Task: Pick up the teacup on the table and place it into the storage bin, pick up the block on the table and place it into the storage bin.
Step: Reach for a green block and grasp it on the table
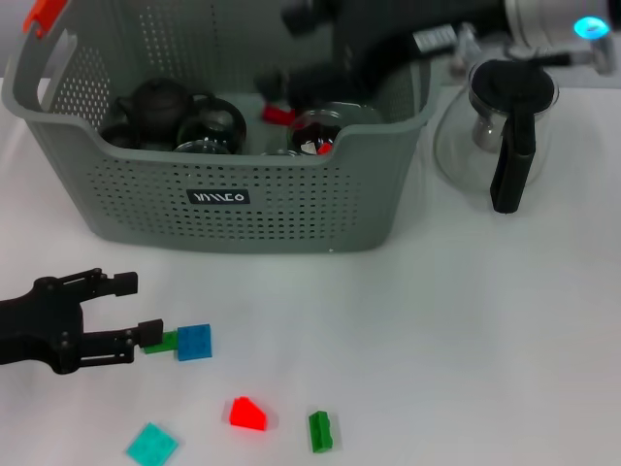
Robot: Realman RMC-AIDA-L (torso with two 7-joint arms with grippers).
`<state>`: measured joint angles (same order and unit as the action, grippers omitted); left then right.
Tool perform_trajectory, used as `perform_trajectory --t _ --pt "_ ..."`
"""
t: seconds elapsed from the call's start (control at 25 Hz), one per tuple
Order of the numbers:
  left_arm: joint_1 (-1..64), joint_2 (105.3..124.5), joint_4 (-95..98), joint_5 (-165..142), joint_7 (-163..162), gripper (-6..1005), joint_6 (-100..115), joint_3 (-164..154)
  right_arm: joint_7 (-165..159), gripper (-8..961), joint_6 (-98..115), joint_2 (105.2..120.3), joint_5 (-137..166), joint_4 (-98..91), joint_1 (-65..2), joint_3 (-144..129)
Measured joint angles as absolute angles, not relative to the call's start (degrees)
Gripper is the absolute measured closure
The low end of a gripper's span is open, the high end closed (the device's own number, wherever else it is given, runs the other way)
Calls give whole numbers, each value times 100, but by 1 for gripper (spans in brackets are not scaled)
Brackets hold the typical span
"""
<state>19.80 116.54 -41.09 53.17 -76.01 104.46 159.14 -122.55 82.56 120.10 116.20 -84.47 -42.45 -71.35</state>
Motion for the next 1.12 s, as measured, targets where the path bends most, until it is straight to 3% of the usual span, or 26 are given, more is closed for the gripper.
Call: perform_trajectory --t 0.48,1.12 --pt "1959 11654 -4166 5317 -7610 127 10451 15917 -12276 180 10281 11994 11954 -8505 -4149 -6927" --pt "1927 11656 -4166 5317 -7620 128 10533 15926 -12383 163 9427 12025 12282 -6684 -4630 -8548"
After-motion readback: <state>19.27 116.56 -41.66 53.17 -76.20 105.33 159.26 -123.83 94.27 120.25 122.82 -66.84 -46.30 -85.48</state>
